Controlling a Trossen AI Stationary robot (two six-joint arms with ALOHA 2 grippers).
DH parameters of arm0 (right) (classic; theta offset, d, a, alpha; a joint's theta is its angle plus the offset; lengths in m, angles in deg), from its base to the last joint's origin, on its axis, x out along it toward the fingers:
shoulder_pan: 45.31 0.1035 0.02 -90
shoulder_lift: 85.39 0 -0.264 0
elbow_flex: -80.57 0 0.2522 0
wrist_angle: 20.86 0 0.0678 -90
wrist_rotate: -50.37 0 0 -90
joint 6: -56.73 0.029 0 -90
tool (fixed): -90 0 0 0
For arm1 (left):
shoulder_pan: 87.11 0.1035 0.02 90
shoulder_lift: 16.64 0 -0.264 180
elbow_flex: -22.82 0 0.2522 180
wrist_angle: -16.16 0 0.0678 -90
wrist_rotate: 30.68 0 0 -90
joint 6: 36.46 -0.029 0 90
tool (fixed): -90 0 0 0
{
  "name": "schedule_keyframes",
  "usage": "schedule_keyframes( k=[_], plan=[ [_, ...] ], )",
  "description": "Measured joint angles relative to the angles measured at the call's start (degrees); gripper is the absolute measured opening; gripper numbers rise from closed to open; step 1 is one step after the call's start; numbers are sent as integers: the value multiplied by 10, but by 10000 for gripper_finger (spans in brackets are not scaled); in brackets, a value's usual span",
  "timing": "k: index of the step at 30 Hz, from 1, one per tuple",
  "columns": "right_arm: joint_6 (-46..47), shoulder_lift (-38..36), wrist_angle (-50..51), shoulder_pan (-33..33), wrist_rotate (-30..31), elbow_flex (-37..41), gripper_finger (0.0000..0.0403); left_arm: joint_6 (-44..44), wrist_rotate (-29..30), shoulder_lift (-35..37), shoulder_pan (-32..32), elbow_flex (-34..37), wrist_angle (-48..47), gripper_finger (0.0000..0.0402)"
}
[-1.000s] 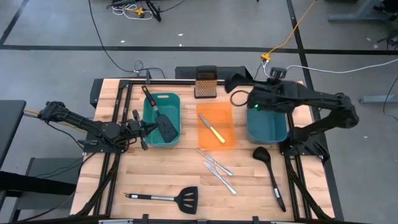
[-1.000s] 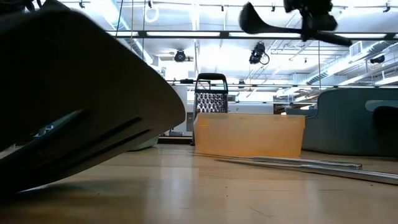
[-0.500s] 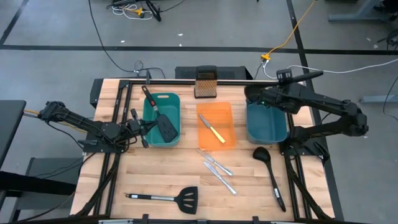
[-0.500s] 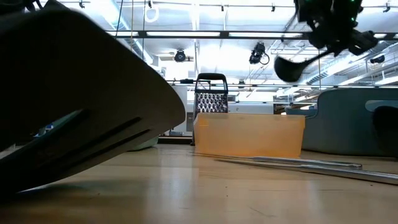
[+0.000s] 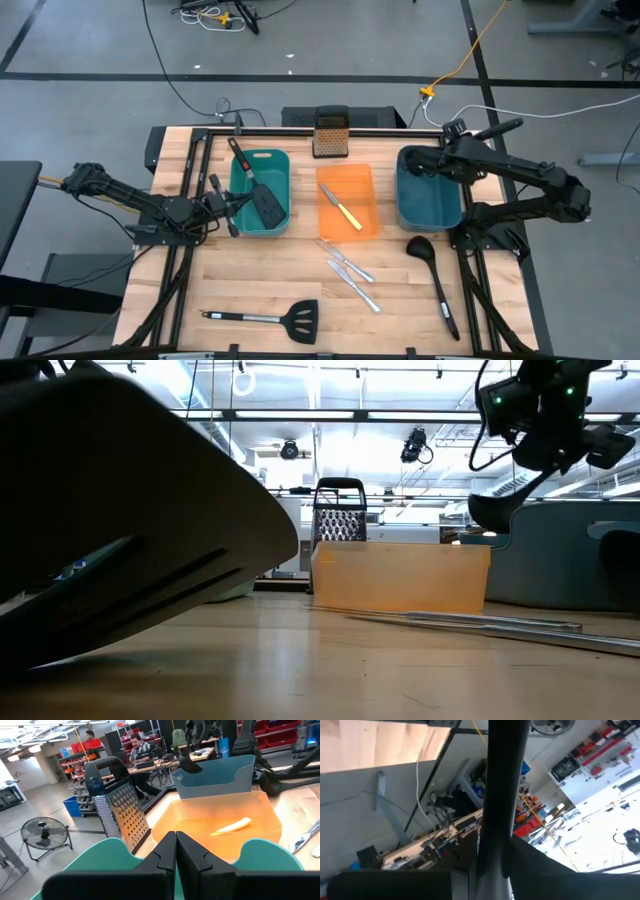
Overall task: Pick & Place Kitchen Items
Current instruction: Put the left black serving spoon into the blue bin
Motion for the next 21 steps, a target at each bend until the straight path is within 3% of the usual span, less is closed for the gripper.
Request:
schedule_keyframes(
  k=[9, 21],
  plan=[
    [-87, 1, -32, 0, 6, 75, 83, 2, 9, 0, 0, 0, 0, 16],
    [-243, 1, -190, 0, -28, 122, 83, -1, 9, 0, 0, 0, -1, 16]
  ],
)
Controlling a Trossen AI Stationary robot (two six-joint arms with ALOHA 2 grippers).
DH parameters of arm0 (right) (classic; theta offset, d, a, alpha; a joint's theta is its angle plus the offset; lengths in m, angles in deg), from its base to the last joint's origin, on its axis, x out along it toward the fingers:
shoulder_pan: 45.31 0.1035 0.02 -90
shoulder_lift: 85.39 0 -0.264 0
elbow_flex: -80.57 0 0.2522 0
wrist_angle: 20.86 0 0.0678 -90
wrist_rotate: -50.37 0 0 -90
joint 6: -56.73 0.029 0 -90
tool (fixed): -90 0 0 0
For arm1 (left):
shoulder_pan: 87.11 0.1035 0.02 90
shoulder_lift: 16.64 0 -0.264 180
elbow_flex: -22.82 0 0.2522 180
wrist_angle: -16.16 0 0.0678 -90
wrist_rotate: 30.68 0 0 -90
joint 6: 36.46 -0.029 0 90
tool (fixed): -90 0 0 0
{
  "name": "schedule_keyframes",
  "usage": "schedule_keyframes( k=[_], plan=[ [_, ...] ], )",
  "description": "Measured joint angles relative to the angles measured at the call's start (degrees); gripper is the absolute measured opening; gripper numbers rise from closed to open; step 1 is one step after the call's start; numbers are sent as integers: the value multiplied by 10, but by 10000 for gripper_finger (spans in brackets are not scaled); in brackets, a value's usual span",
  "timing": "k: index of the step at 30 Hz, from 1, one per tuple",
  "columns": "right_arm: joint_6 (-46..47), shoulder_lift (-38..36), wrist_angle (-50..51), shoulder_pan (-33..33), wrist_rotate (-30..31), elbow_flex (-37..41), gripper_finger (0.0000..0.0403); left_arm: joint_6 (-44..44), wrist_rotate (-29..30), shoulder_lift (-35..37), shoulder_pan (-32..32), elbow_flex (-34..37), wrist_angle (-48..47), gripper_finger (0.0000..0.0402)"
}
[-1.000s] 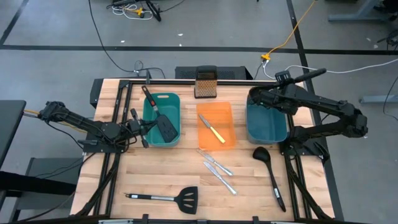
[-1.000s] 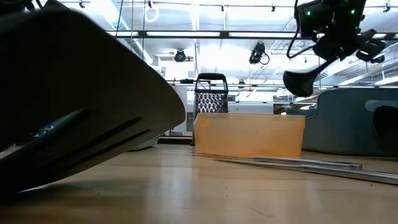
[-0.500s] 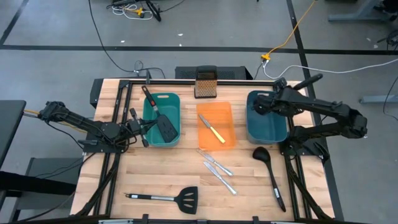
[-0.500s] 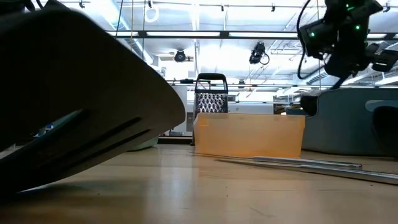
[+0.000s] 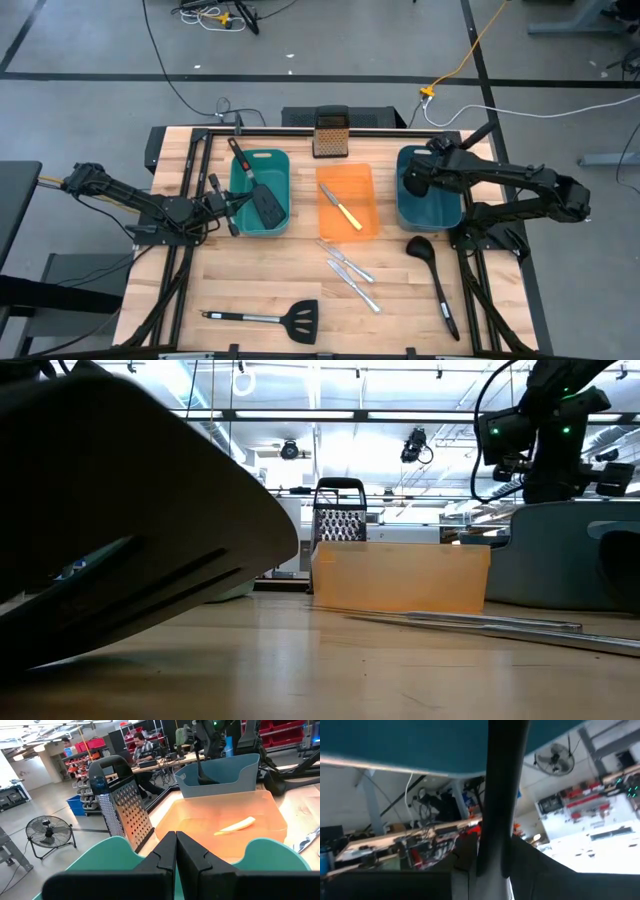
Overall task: Pick & Place Kitchen Items
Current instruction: Put the left black serving spoon into the blue bin
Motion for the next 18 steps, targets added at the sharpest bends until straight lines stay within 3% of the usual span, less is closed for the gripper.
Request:
schedule_keyframes(
  k=[7, 18],
  plan=[
    [-40, 0, -38, 0, -46, 2, 83, -1, 0, 0, 0, 0, -2, 16],
    [-72, 0, -48, 0, -68, 2, 83, -13, 0, 0, 0, 0, -3, 16]
  ],
)
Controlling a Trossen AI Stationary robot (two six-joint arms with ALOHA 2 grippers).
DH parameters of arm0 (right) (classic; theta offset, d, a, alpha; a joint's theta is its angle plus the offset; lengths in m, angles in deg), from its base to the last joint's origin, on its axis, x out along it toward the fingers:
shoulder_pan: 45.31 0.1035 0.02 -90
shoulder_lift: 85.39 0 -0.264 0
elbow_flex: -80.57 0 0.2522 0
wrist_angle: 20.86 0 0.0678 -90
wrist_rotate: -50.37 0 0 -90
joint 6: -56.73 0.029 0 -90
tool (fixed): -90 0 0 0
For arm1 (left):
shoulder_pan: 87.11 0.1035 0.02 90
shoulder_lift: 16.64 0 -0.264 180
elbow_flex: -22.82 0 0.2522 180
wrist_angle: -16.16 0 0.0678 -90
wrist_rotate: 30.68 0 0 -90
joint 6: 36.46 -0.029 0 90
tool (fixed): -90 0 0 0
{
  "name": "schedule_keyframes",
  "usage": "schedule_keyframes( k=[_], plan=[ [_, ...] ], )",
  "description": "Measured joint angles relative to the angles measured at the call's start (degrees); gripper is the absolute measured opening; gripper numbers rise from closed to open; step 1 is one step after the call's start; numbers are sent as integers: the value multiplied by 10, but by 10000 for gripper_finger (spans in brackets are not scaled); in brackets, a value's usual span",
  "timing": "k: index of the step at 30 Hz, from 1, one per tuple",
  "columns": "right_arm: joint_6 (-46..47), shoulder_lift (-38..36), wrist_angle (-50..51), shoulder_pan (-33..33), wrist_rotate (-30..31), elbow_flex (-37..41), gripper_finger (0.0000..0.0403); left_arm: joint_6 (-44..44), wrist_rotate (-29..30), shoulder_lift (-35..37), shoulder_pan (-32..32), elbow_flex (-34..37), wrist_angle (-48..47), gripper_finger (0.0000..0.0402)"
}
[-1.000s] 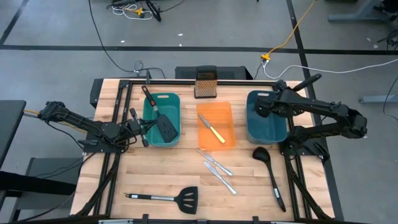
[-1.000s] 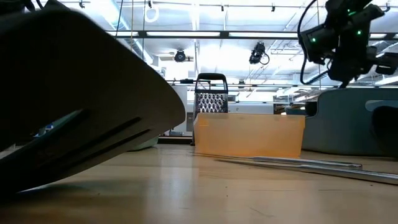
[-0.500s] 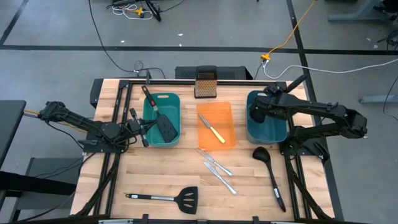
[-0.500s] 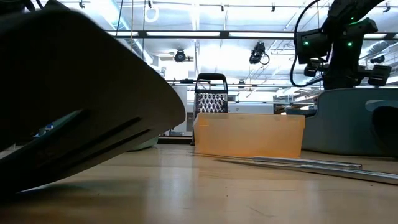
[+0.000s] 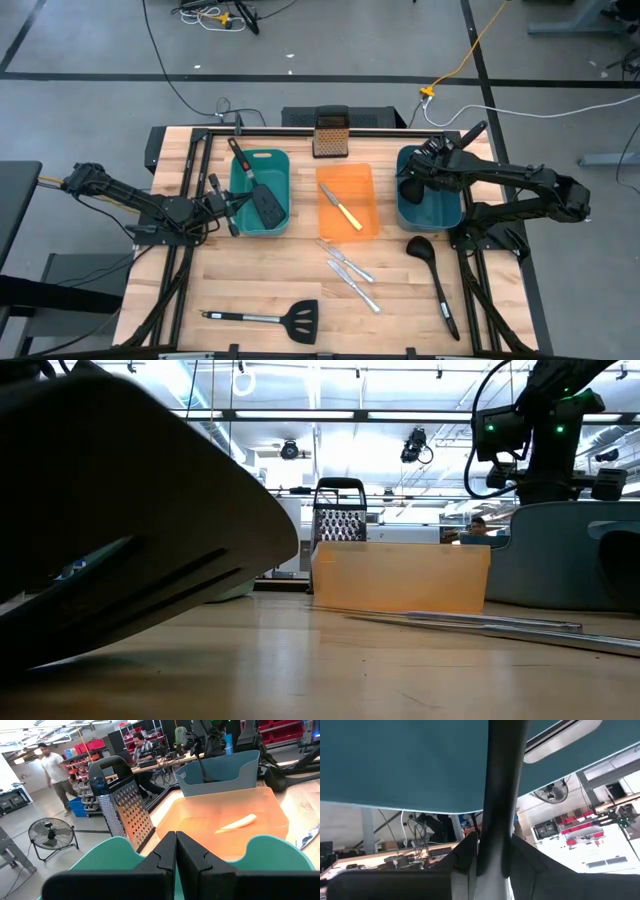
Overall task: Pick & Place Kitchen Items
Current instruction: Put the left black serving spoon into the blue bin
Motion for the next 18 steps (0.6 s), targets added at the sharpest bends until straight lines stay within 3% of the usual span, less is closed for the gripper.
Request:
schedule_keyframes(
  k=[7, 18],
  plan=[
    [-16, 0, 5, 0, -58, 0, 83, 0, 0, 0, 0, 0, 0, 16],
    [30, 0, 1, 0, -62, 0, 107, 0, 0, 0, 0, 0, 0, 16]
  ],
)
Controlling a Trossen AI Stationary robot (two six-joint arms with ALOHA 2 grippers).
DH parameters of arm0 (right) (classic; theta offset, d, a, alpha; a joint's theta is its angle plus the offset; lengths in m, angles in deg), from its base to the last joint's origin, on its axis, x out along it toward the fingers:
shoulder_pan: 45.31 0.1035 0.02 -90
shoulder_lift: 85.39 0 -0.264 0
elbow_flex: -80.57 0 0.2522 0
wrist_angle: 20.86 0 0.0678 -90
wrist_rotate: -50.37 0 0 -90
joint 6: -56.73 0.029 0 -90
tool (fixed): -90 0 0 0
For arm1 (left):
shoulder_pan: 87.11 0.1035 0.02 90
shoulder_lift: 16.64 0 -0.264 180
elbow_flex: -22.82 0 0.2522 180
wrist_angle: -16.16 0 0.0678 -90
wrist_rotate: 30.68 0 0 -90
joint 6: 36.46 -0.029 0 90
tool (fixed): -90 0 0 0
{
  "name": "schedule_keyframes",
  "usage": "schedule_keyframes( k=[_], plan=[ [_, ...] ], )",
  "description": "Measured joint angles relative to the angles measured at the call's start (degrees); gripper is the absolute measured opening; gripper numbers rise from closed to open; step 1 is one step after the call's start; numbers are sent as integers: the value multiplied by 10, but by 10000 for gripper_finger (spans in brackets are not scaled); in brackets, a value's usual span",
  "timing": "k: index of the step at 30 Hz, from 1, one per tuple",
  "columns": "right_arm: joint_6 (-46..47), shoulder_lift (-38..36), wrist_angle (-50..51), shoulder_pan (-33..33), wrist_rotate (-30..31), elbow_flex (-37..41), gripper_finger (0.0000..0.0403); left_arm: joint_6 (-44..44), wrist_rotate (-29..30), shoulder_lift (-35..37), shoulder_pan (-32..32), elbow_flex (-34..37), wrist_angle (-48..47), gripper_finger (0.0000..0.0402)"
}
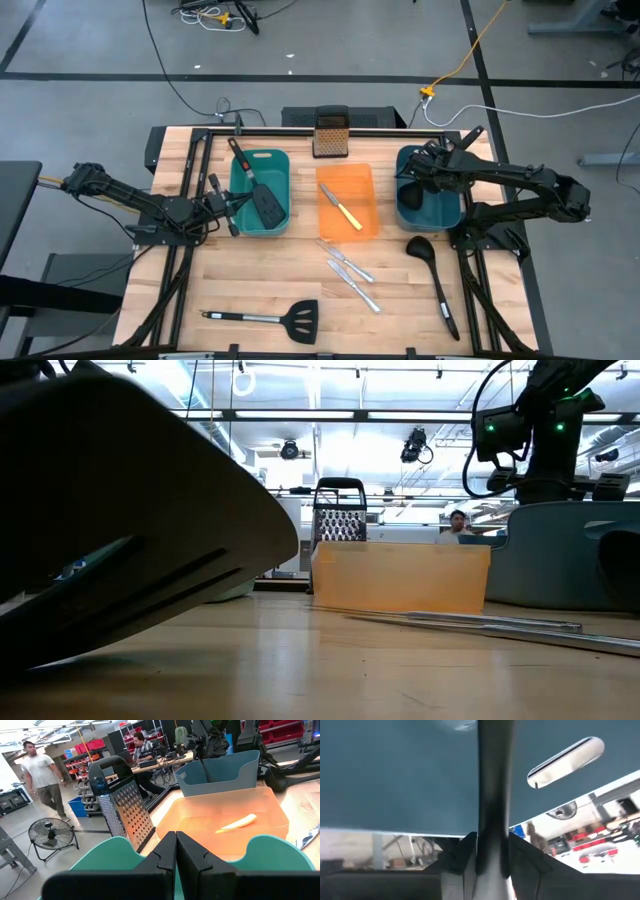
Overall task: Pick & Place Kitchen Items
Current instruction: Put the left black serving spoon into the blue bin
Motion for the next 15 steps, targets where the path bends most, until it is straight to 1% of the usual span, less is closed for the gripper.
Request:
schedule_keyframes(
  k=[7, 11, 12, 14, 15],
  plan=[
    [20, 0, 1, 0, -2, 0, 110, 0, 0, 0, 0, 0, 0, 16],
    [19, 0, 2, 0, 51, -2, 111, 0, 0, 0, 0, 0, 0, 16],
    [22, 0, 2, 0, 55, -6, 111, 0, 0, 0, 0, 0, 0, 16],
    [28, 0, 7, 0, 49, -19, 111, 0, 0, 0, 0, 0, 0, 16],
    [30, 0, 15, 0, 35, -25, 111, 0, 0, 0, 0, 0, 0, 16]
  ],
)
